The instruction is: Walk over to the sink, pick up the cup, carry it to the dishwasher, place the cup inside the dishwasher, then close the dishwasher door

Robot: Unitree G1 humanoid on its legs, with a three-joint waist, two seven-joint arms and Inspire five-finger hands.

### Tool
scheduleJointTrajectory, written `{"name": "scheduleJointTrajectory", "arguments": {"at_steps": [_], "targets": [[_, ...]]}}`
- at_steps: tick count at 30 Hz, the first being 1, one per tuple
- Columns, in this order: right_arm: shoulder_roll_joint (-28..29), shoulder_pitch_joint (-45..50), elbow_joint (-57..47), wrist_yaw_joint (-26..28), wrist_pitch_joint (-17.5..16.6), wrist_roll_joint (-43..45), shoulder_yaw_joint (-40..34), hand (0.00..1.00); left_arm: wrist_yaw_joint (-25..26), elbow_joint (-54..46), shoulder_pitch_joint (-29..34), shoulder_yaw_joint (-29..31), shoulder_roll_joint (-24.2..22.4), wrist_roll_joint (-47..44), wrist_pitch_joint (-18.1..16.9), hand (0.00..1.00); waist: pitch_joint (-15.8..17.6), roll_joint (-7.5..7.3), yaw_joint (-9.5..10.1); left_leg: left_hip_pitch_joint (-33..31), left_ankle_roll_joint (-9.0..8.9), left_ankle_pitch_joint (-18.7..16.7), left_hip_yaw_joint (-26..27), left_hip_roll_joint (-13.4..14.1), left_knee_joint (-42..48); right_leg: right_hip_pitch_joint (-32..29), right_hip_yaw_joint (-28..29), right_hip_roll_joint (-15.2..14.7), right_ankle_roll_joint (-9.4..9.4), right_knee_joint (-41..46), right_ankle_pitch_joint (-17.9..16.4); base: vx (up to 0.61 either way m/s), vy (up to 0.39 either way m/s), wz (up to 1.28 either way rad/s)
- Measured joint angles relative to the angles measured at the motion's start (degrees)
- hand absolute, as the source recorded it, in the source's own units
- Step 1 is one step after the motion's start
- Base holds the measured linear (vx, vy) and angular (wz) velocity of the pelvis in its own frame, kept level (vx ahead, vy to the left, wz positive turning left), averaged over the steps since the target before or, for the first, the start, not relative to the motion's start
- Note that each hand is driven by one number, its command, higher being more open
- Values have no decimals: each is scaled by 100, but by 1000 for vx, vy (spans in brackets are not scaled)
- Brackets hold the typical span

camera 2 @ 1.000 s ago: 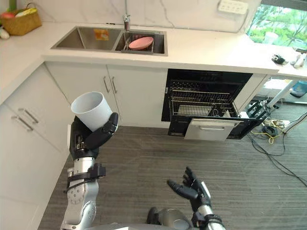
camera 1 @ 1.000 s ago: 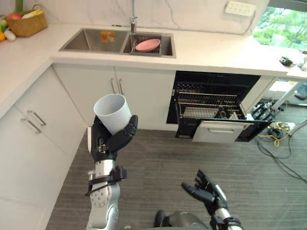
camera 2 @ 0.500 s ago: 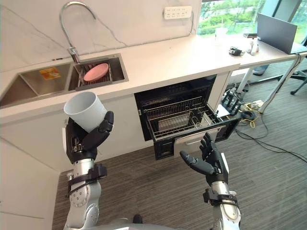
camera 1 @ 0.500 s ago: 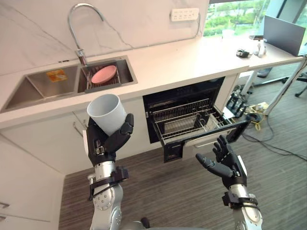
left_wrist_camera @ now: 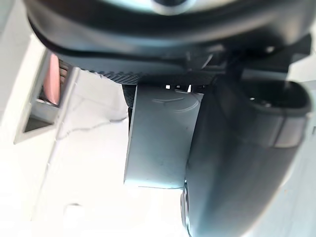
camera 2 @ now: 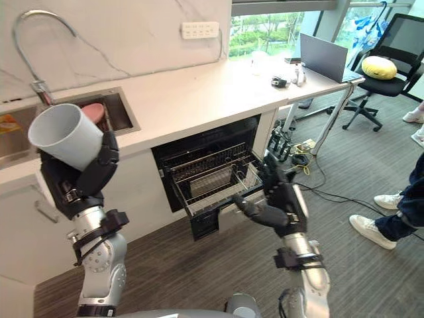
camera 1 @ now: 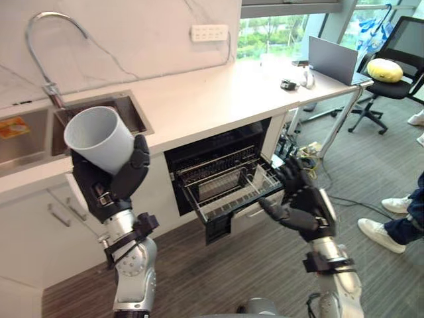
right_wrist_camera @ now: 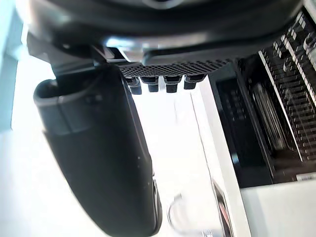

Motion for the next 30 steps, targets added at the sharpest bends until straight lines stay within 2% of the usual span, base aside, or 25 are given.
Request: {"name": "scheduleJointTrajectory", "arguments": {"at_steps": [3, 7, 10, 12, 13, 14, 15, 16, 17, 20, 25, 26, 30], "targets": [[-58, -26, -35, -167, 1, -25, -23, 100, -407, -44, 82, -26, -164, -50, 6, 0, 23, 46, 79, 68, -73, -46, -99, 238, -26, 404, -103, 297, -91, -663, 198, 154, -136, 8], [-61, -14, -87, -173, 1, -20, -37, 100, -787, -266, 528, 7, -194, -87, 19, 0, 55, 191, 126, -50, -234, -168, 110, 390, 241, 429, 31, 438, -107, -888, 257, 78, -26, -19], [-67, 35, -131, -116, 2, 98, -45, 100, -952, -301, 636, 4, -220, -174, 20, 0, 86, 239, 202, -572, -231, -196, 213, 506, 1400, 488, 85, 381, -105, -964, 251, 42, -9, -9], [-104, 50, -239, -83, 1, 177, -126, 100, -1083, -311, 662, 8, -276, -204, 21, 0, 147, 346, 201, -875, -194, -253, 180, 613, 2131, 735, 4, 324, -129, -1090, 257, 47, 36, 20], [-115, 48, -240, -84, 0, 183, -130, 100, -1143, -334, 705, -10, -287, -204, 19, 0, 127, 329, 210, -874, -142, -332, 183, 568, 1929, 742, -13, 279, -128, -1096, 258, 52, 70, 22], [-131, 41, -258, -93, -5, 222, -225, 100, -1245, -377, 767, -87, -294, -201, 7, 0, 71, 361, 204, -823, -101, -321, 177, 467, 1106, 723, -67, 208, -120, -1118, 262, 34, 83, 30], [-178, 43, -271, -105, -7, 304, -295, 100, -1338, -410, 768, -177, -302, -197, 5, 0, 35, 427, 178, -808, -106, -113, 165, 446, 273, 715, -170, 186, -82, -1161, 271, 26, 95, 33], [-189, 48, -266, -108, -4, 335, -310, 100, -1360, -419, 770, -224, -303, -194, 0, 0, 17, 454, 179, -819, -168, 189, 147, 444, 54, 723, -189, 180, -51, -1183, 277, 34, 128, 29], [-193, 44, -264, -106, -3, 381, -301, 100, -1383, -419, 784, -274, -308, -193, -10, 0, -25, 516, 180, -760, -303, 529, 145, 417, -125, 737, -199, 165, 9, -1195, 274, 33, 116, 15], [-159, 9, -304, -133, -5, 378, -187, 100, -1343, -374, 784, -349, -292, -195, -17, 0, 25, 438, 208, -737, -227, 534, 164, 287, -102, 738, -183, 44, 119, -1214, 299, 4, 116, 1], [-160, -117, -306, -14, -11, 534, -26, 100, -1260, -235, 803, -402, -179, -208, -25, 0, 17, 441, 223, -531, -124, 558, 374, 115, -341, 724, -11, -109, 245, -1198, 304, -6, 68, -15], [-25, -65, -497, 126, -23, 932, -215, 100, -1450, -235, 479, -687, -121, -203, -26, 0, -144, 249, 219, -412, -49, 643, 242, -65, -616, 993, -165, -159, 368, -1632, 450, 4, 22, -6], [-25, -67, -497, 126, -23, 932, -219, 100, -1448, -235, 477, -686, -122, -204, -26, 0, -141, 245, 219, -362, -50, 643, 283, -63, -637, 981, -124, -155, 367, -1619, 452, 0, 0, -4]]}}
